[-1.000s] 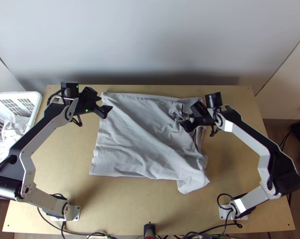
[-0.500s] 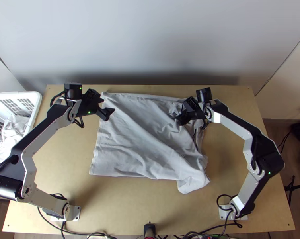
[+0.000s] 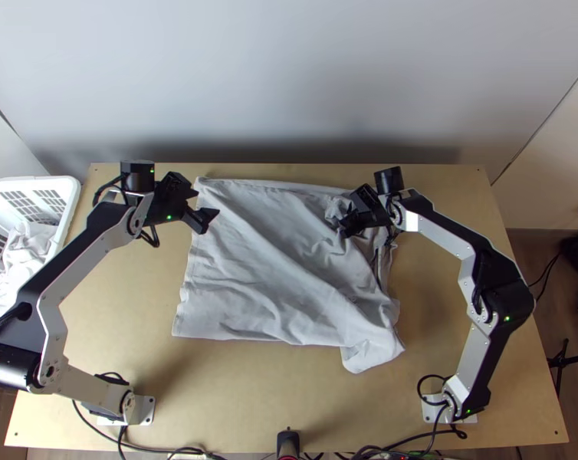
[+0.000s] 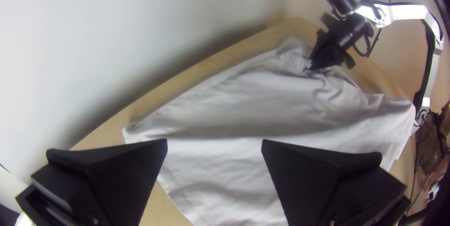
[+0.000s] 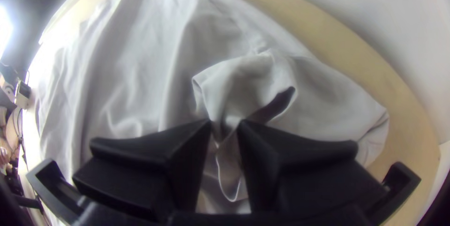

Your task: Fold the t-shirt

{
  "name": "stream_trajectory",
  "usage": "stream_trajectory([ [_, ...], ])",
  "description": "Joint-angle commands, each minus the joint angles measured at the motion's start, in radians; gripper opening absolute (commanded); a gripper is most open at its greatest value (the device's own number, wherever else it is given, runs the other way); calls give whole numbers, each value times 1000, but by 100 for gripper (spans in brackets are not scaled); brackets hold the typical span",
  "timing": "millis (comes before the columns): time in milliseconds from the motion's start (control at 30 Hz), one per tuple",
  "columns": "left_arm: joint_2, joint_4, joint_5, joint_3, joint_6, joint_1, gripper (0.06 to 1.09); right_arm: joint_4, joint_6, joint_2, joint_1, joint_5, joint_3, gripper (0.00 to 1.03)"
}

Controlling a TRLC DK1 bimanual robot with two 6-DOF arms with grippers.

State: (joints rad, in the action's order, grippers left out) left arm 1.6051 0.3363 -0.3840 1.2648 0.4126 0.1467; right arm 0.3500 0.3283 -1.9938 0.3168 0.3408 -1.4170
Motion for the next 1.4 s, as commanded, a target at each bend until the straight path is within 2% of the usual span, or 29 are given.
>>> stream_trajectory([
  [0, -13, 9, 0, -5, 6, -10, 103, -48, -9, -16, -4, 1, -8, 3],
  [400, -31, 12, 0, -18, 6, -12, 103, -164, -8, 38, -53, -36, -26, 3],
  [700, -57, 12, 0, -48, 5, 16, 103, -296, 68, 35, -59, -79, -56, 3],
  [867, -70, 12, 0, -67, 5, 31, 103, -391, 144, -2, -56, -105, -86, 3],
  [1100, -77, 12, 0, -77, 3, 42, 103, -562, 265, -28, -22, -180, -74, 3],
  [1200, -80, 12, 0, -79, 0, 48, 103, -594, 291, -53, -12, -201, -83, 3],
  [1367, -89, 12, 8, -88, -1, 60, 103, -605, 293, -168, -30, -295, -194, 3],
])
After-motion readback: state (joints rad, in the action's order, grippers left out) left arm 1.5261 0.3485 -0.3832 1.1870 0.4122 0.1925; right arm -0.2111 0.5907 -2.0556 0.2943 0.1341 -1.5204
